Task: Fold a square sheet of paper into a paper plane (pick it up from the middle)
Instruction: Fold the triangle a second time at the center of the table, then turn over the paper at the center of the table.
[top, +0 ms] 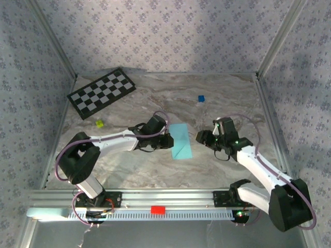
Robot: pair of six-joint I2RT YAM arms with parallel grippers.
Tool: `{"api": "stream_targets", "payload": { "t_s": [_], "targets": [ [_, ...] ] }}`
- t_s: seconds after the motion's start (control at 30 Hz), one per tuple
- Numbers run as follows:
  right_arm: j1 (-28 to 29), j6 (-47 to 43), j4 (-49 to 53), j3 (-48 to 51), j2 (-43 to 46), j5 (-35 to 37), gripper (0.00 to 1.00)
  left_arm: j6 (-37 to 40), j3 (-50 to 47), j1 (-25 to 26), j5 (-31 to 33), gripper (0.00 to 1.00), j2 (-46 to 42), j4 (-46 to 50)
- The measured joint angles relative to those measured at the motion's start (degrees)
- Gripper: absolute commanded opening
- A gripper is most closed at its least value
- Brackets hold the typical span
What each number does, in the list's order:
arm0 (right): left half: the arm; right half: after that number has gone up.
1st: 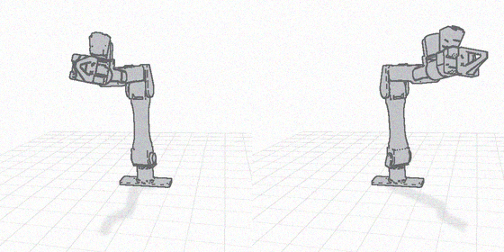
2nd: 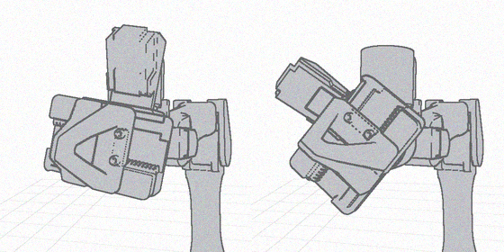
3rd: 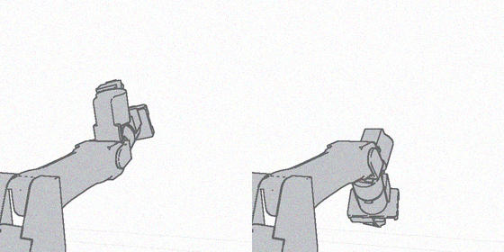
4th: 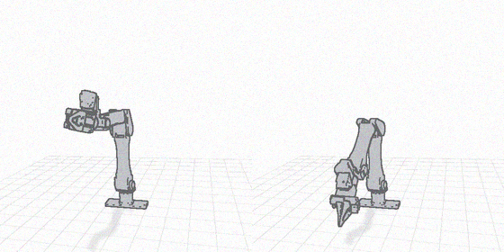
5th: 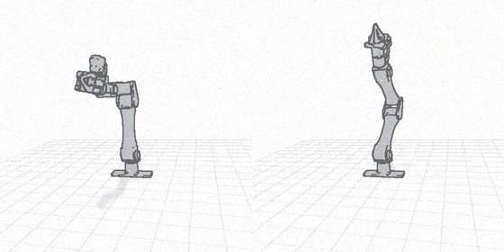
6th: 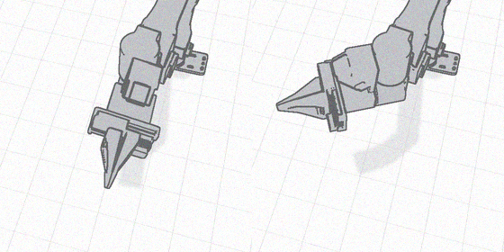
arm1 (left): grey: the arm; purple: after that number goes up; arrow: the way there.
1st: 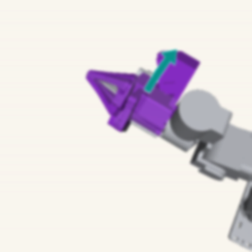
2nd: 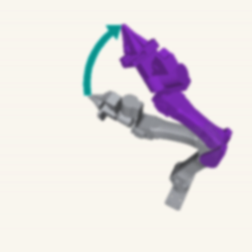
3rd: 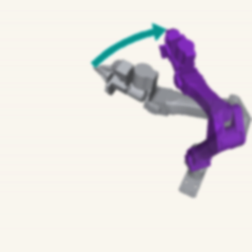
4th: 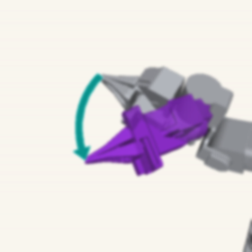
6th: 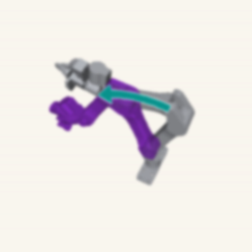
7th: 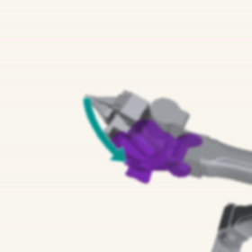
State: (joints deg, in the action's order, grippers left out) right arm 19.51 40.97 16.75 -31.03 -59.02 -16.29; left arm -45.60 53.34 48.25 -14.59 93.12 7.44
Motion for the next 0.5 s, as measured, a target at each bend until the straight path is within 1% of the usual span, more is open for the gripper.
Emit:
{"api": "stream_targets", "payload": {
  "t_s": [0.13,0.3,0.5],
  "targets": [
    [0.04,2.82,1.73,4.96,5.31,0.68,0.53,1.01,2.4,-1.11,-2.36,0.16,1.36,0.63],
    [0.04,6.82,1.95,8.48,11.1,0.24,0.51,3.08,8.5,-1.55,-5.33,0.16,5.46,1.81],
    [0.04,8.63,2.8,9.79,12.92,-1.73,0.49,4.5,12.24,-1.55,-7.58,0.15,9.22,2.69]
  ]
}}
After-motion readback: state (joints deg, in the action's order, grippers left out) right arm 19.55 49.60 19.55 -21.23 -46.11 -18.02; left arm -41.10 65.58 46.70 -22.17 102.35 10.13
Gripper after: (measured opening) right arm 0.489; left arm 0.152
